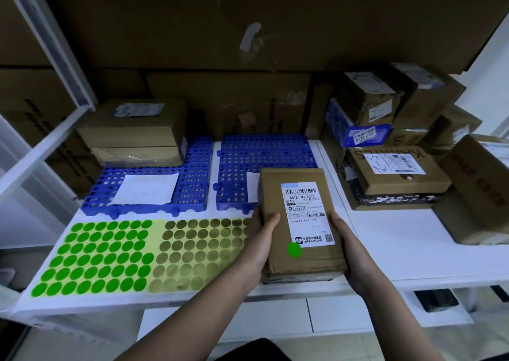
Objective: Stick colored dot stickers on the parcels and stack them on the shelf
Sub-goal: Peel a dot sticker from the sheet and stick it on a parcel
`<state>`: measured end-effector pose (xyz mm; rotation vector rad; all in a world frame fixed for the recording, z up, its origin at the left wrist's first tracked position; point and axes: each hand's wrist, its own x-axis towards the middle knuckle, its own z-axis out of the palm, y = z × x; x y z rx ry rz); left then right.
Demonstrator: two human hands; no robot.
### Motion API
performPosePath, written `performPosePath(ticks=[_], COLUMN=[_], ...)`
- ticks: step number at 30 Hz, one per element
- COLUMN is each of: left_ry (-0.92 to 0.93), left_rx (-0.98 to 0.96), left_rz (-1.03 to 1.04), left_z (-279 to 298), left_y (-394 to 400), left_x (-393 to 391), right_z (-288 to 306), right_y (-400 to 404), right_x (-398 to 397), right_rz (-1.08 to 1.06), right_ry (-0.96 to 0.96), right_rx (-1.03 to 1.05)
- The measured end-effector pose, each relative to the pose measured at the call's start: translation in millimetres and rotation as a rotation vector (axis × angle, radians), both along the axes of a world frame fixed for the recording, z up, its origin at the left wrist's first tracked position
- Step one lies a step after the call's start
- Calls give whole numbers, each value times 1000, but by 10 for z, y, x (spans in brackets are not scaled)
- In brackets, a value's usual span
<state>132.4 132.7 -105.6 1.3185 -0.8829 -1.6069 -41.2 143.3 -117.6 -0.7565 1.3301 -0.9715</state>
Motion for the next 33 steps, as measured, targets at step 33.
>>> performPosePath(ticks=[33], left_ry=[181], left_rx=[112], left_rz=[267], left_z=[460], left_y=[-486], left_x=[2130], right_z=[444], right_y=[-927], right_x=[2196], right_rz=[48], right_ry=[-332], right_rx=[76])
